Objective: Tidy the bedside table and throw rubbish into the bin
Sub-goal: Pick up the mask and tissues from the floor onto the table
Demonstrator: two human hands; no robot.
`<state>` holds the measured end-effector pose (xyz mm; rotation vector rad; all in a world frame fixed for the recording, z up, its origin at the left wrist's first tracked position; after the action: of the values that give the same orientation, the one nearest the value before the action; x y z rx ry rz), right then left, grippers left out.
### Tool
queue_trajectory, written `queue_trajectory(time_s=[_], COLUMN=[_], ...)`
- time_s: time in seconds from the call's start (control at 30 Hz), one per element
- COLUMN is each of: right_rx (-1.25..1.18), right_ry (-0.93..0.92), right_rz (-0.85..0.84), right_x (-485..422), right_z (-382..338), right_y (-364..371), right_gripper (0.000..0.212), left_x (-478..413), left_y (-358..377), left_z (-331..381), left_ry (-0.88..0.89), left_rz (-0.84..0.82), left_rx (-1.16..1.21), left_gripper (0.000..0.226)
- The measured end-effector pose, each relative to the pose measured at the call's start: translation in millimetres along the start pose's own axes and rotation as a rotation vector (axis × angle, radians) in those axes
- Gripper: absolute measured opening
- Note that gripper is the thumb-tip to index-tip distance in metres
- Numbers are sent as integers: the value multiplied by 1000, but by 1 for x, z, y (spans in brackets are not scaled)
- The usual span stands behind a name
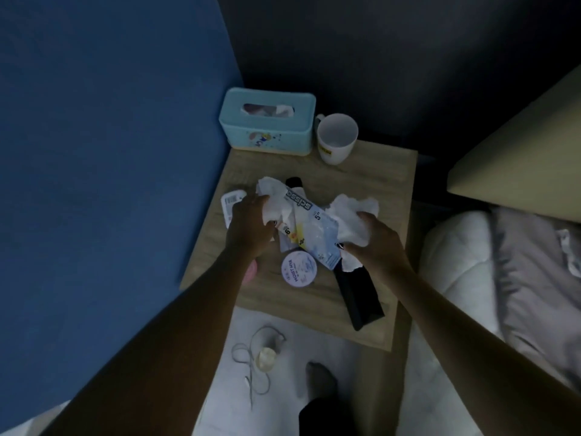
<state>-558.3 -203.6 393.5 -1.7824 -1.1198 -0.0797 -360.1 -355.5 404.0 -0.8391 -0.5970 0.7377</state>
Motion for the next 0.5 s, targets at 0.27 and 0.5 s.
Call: queue_trajectory(time_s=[0.27, 0.5], right_rx=[142, 121], right_ry=[-186, -258], right_rz=[130, 174], right_x=[58, 173], right_z=[-24, -50], right_y=[-12, 5], right_gripper=[81, 69], left_x=[65, 188], left_y=[-43, -86], left_z=[12, 8], left_ry=[25, 13], left_rz=[109, 65], left_rx=[-17, -38], left_gripper=[56, 56])
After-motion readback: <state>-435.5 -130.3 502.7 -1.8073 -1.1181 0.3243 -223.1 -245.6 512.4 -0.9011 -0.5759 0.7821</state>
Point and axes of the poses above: each hand's wrist, its own x-axis away from the middle knuckle, its own y-axis out of the palm, z = x × y, the point moved 1 cm from there along -x, towards the middle knuckle, and after that the axes turned 12 degrees about y, right-handed, at the moved point
